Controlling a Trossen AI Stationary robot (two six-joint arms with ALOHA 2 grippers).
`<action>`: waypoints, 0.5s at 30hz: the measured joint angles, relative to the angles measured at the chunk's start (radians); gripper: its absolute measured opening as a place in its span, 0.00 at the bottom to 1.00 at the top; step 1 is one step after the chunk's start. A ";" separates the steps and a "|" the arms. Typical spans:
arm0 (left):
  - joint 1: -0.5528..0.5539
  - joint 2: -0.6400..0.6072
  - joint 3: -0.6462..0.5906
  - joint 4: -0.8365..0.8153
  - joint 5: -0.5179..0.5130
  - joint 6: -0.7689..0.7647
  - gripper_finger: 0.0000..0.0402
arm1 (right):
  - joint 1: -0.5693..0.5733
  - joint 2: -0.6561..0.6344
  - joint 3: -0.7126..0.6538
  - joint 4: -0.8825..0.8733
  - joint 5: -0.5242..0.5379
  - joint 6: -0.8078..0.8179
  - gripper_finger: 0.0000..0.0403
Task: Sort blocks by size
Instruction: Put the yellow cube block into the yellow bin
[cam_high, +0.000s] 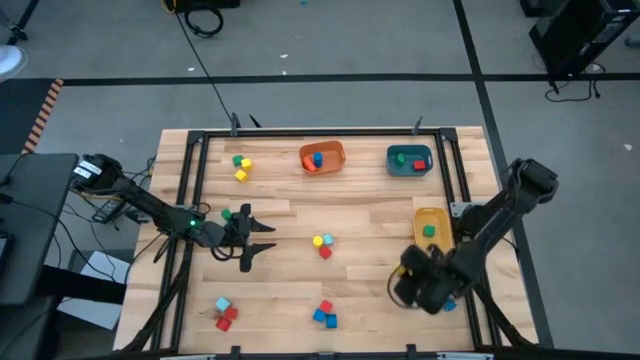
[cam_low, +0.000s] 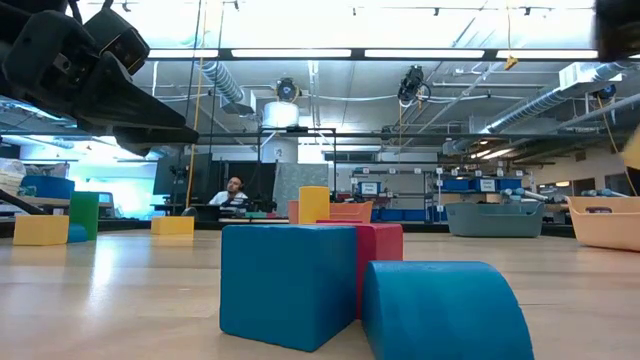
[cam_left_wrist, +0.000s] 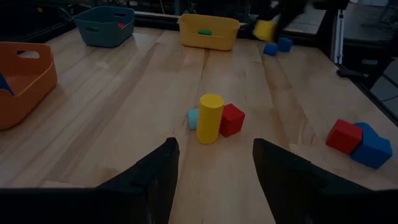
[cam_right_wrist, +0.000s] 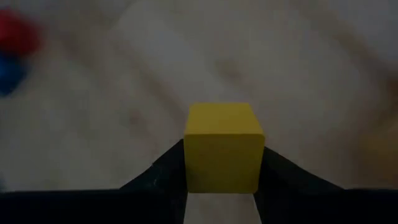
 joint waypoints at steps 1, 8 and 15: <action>0.000 0.000 0.000 0.000 0.000 0.000 0.53 | -0.018 -0.016 0.000 -0.045 -0.002 0.009 0.36; 0.000 0.000 0.000 0.000 0.000 0.000 0.53 | -0.094 -0.136 0.000 -0.293 -0.012 0.021 0.40; 0.000 0.000 0.000 0.000 -0.012 0.000 0.53 | -0.136 -0.180 0.000 -0.509 -0.159 0.048 0.37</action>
